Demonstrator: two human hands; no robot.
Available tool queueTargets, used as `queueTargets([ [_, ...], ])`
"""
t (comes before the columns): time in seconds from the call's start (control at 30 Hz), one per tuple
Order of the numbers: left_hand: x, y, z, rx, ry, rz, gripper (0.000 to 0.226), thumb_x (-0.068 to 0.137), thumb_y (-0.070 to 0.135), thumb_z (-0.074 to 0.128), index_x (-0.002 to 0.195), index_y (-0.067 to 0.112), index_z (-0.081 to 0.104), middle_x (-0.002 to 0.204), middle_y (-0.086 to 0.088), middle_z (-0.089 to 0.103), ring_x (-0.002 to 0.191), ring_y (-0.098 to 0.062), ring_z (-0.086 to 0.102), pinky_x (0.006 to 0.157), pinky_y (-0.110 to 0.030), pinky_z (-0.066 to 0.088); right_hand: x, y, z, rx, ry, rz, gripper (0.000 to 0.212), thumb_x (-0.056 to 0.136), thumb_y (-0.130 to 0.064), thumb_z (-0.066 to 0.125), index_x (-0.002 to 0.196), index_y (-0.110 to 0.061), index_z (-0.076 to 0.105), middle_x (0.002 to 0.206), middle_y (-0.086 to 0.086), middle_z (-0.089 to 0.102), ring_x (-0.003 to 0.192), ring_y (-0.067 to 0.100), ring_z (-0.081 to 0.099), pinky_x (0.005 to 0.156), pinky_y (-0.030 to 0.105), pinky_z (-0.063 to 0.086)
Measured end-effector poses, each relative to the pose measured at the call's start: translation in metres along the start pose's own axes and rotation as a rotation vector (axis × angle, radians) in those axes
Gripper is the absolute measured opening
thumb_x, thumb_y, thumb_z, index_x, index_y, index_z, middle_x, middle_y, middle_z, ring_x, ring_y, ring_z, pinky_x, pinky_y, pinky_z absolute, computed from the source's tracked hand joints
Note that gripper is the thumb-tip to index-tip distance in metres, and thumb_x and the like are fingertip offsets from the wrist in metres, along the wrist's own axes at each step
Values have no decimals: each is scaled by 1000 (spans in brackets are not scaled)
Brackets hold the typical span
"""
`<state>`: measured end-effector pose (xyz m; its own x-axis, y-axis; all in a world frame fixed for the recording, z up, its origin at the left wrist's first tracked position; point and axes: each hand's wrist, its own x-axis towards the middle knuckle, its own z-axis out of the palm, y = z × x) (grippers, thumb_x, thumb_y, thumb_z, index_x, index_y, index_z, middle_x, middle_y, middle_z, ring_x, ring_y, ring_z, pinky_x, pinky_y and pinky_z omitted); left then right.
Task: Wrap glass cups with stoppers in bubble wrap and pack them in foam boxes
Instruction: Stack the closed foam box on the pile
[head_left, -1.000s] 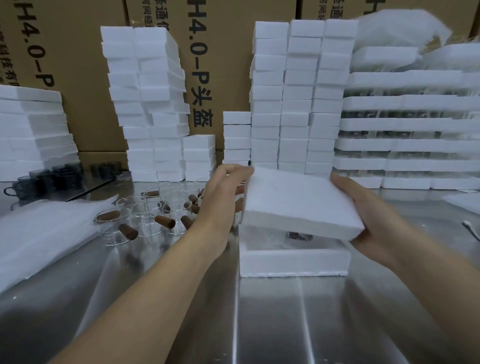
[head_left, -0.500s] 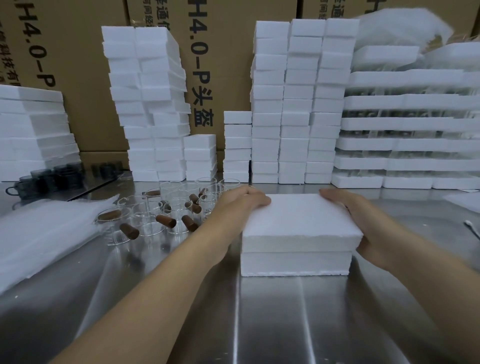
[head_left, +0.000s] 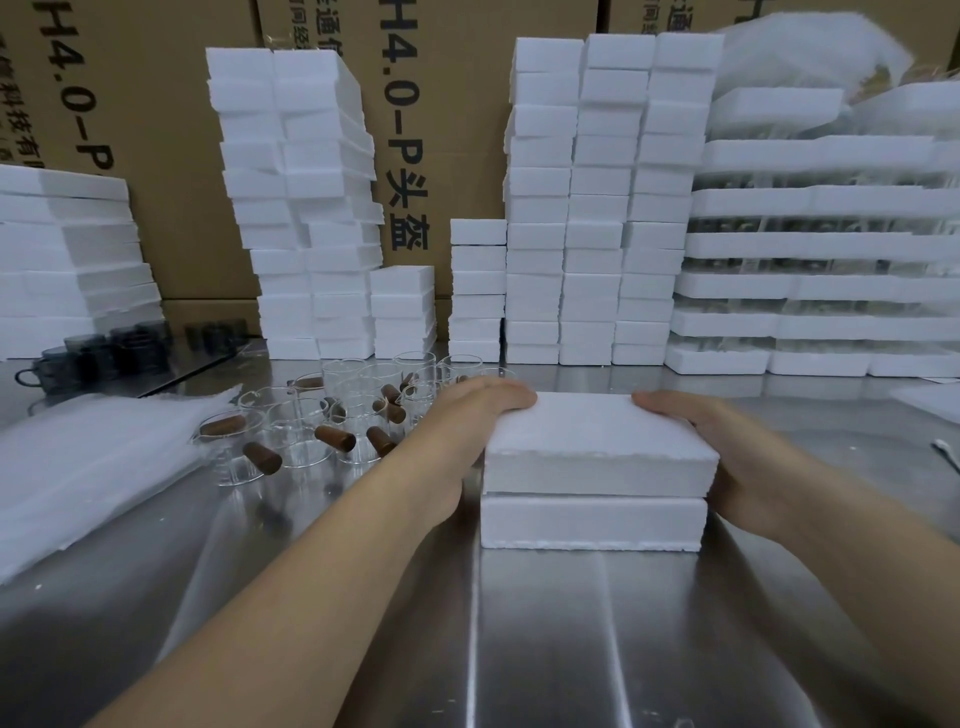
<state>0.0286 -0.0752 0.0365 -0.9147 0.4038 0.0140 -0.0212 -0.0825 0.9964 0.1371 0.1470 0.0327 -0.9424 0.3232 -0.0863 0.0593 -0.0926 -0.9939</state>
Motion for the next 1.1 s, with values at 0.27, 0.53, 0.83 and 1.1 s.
queueTargets([
  [0.27, 0, -4, 0, 54, -10, -112, 22, 93, 31, 77, 111, 18, 78, 124, -15, 78, 100, -29, 73, 85, -36, 52, 1, 1, -1, -1, -4, 35, 40, 81, -43, 82, 110, -15, 80, 106, 13, 80, 80, 28, 76, 75, 36, 56],
  [0.53, -4, -4, -3, 81, -69, -135, 22, 94, 34, 76, 112, 21, 78, 116, -10, 80, 103, -29, 70, 99, -41, 51, -1, -2, 0, -29, 9, 47, 27, 85, -36, 79, 101, -14, 81, 100, 14, 80, 75, 28, 74, 83, 41, 50],
  [0.83, -11, 2, 3, -162, 4, -202, 41, 89, 51, 74, 112, 17, 78, 105, -9, 75, 91, -31, 72, 85, -38, 55, -3, -4, 0, 89, 30, 84, 43, 86, -45, 72, 112, -11, 75, 100, 10, 71, 83, 30, 66, 68, 36, 46],
  [1.1, -22, 3, 11, -225, -82, -269, 21, 92, 36, 76, 96, 16, 77, 90, -10, 79, 73, -28, 74, 67, -33, 60, -6, 5, 11, 54, -27, 109, 39, 86, -39, 76, 115, -14, 81, 109, 12, 80, 83, 29, 76, 71, 34, 60],
])
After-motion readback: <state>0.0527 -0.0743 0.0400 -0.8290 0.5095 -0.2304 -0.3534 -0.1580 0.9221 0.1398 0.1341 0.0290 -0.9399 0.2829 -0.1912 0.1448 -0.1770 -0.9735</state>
